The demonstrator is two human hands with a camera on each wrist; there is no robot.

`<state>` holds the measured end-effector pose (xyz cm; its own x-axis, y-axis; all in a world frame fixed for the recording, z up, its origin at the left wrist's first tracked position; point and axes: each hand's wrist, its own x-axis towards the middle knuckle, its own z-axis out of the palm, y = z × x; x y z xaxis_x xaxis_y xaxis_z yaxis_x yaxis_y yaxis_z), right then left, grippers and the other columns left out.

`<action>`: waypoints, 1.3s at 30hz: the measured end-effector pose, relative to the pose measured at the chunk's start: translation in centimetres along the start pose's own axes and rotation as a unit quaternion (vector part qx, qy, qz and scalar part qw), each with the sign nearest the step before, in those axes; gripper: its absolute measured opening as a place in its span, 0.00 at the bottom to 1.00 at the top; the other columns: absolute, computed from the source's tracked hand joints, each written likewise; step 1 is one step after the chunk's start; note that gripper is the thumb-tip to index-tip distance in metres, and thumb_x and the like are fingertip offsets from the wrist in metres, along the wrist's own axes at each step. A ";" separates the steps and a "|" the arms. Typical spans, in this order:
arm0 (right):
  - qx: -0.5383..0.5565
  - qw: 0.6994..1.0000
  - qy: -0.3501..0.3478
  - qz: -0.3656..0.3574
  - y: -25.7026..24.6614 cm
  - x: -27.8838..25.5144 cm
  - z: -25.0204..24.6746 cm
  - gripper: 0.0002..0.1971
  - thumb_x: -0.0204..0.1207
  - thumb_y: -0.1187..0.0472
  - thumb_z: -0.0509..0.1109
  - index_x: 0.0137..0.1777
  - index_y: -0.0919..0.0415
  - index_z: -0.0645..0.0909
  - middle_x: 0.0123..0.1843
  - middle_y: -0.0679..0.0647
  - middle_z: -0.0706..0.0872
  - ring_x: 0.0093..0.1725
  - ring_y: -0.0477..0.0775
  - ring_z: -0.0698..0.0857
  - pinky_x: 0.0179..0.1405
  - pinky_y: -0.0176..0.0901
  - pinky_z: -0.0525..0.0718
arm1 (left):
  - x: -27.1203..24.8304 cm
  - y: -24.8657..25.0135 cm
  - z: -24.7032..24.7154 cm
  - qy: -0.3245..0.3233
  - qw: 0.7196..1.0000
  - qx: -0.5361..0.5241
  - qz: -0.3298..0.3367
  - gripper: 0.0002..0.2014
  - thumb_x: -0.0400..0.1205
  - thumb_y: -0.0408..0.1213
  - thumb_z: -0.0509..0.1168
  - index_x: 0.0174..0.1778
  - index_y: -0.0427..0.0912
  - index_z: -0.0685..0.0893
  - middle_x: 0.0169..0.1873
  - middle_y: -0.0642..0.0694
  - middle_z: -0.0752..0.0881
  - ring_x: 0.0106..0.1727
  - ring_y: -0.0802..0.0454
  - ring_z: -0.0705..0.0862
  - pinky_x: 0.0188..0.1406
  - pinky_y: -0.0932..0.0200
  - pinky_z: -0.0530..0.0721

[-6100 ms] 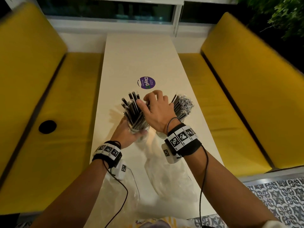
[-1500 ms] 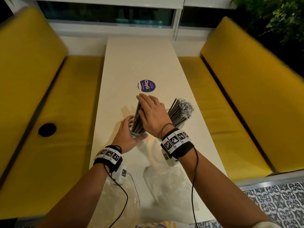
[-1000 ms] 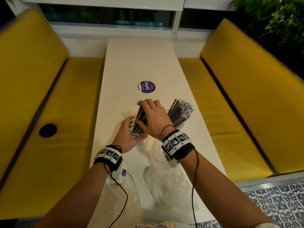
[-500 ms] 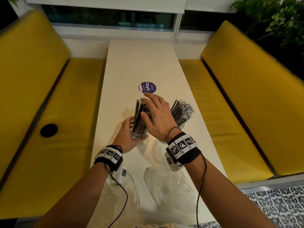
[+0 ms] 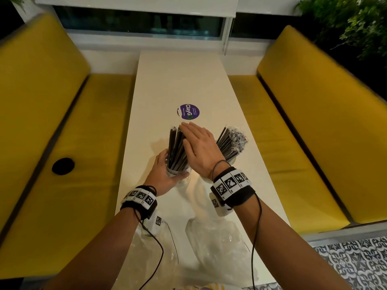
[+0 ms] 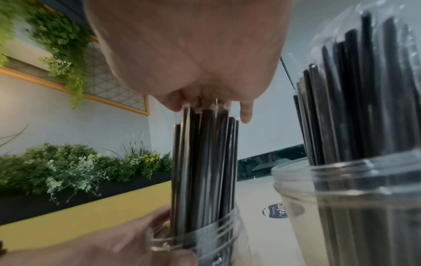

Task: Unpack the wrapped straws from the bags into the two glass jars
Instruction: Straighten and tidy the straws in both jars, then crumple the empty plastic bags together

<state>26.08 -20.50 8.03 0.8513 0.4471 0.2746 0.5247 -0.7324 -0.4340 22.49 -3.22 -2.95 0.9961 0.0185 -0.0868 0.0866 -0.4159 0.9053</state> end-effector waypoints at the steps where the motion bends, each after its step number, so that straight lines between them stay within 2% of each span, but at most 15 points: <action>1: 0.004 1.000 0.008 0.002 -0.3 0.2 -0.3 0.28 0.91 0.51 0.51 0.89 0.57 0.67 0.91 0.53 0.70 0.91 0.57 0.65 0.90 0.62 0.62 | 0.0 0.0 0.0 0.001 1.000 0.004 0.004 0.50 0.72 0.54 0.86 0.87 0.53 0.65 0.79 0.50 0.75 0.75 0.54 0.78 0.72 0.59 0.78; 8: -0.065 0.995 -0.020 -0.073 -1.0 1.3 0.0 0.27 0.93 0.49 0.54 0.91 0.52 0.64 0.93 0.50 0.63 0.91 0.61 0.65 0.83 0.60 0.69 | -0.2 0.5 -0.1 -0.009 1.000 0.016 -0.024 0.52 0.73 0.56 0.85 0.88 0.52 0.62 0.81 0.51 0.72 0.76 0.55 0.75 0.75 0.55 0.78; 12: -0.061 0.995 -0.012 -0.079 -0.5 2.4 0.7 0.21 0.92 0.57 0.61 0.80 0.63 0.79 0.81 0.59 0.82 0.75 0.68 0.83 0.64 0.66 0.85 | -0.2 0.3 -0.2 -0.009 1.000 0.023 -0.016 0.52 0.72 0.57 0.85 0.87 0.53 0.63 0.80 0.49 0.74 0.79 0.51 0.77 0.74 0.56 0.78; 14: -0.046 0.997 0.006 -0.066 0.0 2.4 1.0 0.19 0.90 0.62 0.63 0.76 0.68 0.82 0.74 0.64 0.87 0.67 0.72 0.86 0.60 0.67 0.87 | -0.3 0.3 -0.3 -0.014 1.000 0.014 -0.014 0.51 0.72 0.55 0.86 0.86 0.54 0.64 0.80 0.48 0.73 0.79 0.50 0.76 0.75 0.55 0.78; 17: -0.046 0.997 0.002 -0.055 0.2 1.8 1.1 0.21 0.91 0.59 0.60 0.79 0.68 0.79 0.77 0.64 0.85 0.73 0.70 0.84 0.70 0.67 0.83 | -0.4 0.5 -0.3 -0.014 1.000 0.007 -0.014 0.50 0.72 0.54 0.86 0.86 0.54 0.65 0.81 0.48 0.73 0.80 0.50 0.76 0.75 0.55 0.78; 20: -0.014 0.998 -0.046 -0.031 -0.5 1.6 -0.4 0.27 0.93 0.49 0.53 0.87 0.60 0.71 0.86 0.57 0.77 0.85 0.63 0.74 0.85 0.64 0.69 | -0.3 0.8 -0.6 -0.024 0.999 0.015 -0.026 0.54 0.71 0.57 0.86 0.89 0.52 0.62 0.82 0.49 0.74 0.81 0.50 0.76 0.80 0.49 0.79; 23: 0.026 0.999 -0.031 -0.024 -1.4 1.6 -2.7 0.27 0.90 0.48 0.59 0.86 0.58 0.73 0.86 0.55 0.77 0.86 0.61 0.73 0.86 0.61 0.68 | -0.1 1.5 -1.4 -0.053 0.994 0.048 -0.083 0.75 0.65 0.68 0.84 0.95 0.48 0.40 0.93 0.44 0.62 0.92 0.44 0.65 0.89 0.45 0.69; 25: 0.044 0.998 0.009 -0.043 -2.3 1.4 -4.5 0.19 0.87 0.54 0.67 0.74 0.59 0.84 0.76 0.56 0.85 0.74 0.59 0.82 0.76 0.55 0.78 | -0.4 2.5 -2.4 -0.076 0.982 0.092 -0.143 0.80 0.65 0.72 0.82 0.93 0.43 0.30 0.95 0.41 0.53 0.94 0.42 0.58 0.91 0.44 0.64; 26: 0.062 0.996 0.023 -0.054 -2.9 1.1 -5.6 0.14 0.85 0.58 0.69 0.66 0.59 0.88 0.67 0.54 0.88 0.63 0.52 0.86 0.68 0.45 0.81 | -0.7 3.1 -3.1 -0.096 0.974 0.120 -0.169 0.78 0.67 0.72 0.80 0.94 0.41 0.31 0.95 0.40 0.55 0.94 0.40 0.60 0.90 0.44 0.66; 28: 0.100 0.993 0.009 -0.056 -4.2 0.1 -8.0 0.07 0.82 0.62 0.72 0.54 0.59 0.91 0.49 0.46 0.87 0.43 0.36 0.82 0.50 0.25 0.77 | -1.4 4.3 -4.5 -0.143 0.949 0.198 -0.200 0.68 0.72 0.73 0.76 0.95 0.40 0.47 0.92 0.40 0.65 0.90 0.40 0.69 0.86 0.42 0.73; 30: 0.113 0.991 -0.057 -0.044 -5.4 -1.5 -10.1 0.04 0.82 0.61 0.74 0.50 0.59 0.90 0.42 0.41 0.87 0.37 0.34 0.82 0.41 0.22 0.75 | -2.4 5.4 -5.7 -0.185 0.919 0.286 -0.200 0.56 0.73 0.76 0.72 0.90 0.43 0.67 0.85 0.43 0.77 0.82 0.43 0.78 0.79 0.44 0.79; 32: 0.075 0.980 -0.180 -0.028 -5.9 -3.2 -11.4 0.10 0.82 0.50 0.77 0.54 0.56 0.89 0.45 0.44 0.90 0.39 0.36 0.84 0.43 0.29 0.80 | -4.0 6.2 -6.6 -0.225 0.879 0.374 -0.192 0.48 0.74 0.77 0.71 0.81 0.44 0.80 0.77 0.45 0.84 0.75 0.45 0.83 0.73 0.48 0.82; 35: -0.058 0.924 -0.377 0.026 -5.1 -6.4 -11.4 0.34 0.73 0.32 0.79 0.74 0.47 0.81 0.65 0.50 0.88 0.61 0.50 0.87 0.65 0.48 0.86 | -6.8 6.2 -6.8 -0.273 0.819 0.455 -0.218 0.52 0.66 0.80 0.74 0.78 0.46 0.80 0.74 0.47 0.86 0.73 0.46 0.84 0.68 0.50 0.83; 37: -0.110 0.870 -0.472 0.090 -4.0 -8.8 -9.9 0.46 0.68 0.32 0.83 0.84 0.43 0.71 0.78 0.52 0.80 0.77 0.59 0.80 0.76 0.55 0.78 | -8.3 4.9 -7.0 -0.292 0.794 0.475 -0.242 0.54 0.62 0.79 0.77 0.77 0.46 0.80 0.73 0.49 0.86 0.73 0.46 0.85 0.66 0.51 0.83; 39: -0.128 0.830 -0.522 0.147 -2.6 -10.8 -7.2 0.51 0.68 0.38 0.86 0.89 0.44 0.65 0.83 0.54 0.75 0.83 0.60 0.74 0.81 0.53 0.73 | -9.1 2.9 -6.9 -0.308 0.762 0.506 -0.260 0.52 0.58 0.75 0.82 0.73 0.46 0.83 0.69 0.49 0.89 0.69 0.46 0.88 0.66 0.50 0.86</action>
<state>15.44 -27.11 12.34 0.5543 0.3327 -0.7629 0.3884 -0.9141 -0.1165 13.79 1.69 3.32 0.6061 0.1191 -0.7864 0.0971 -0.9924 -0.0754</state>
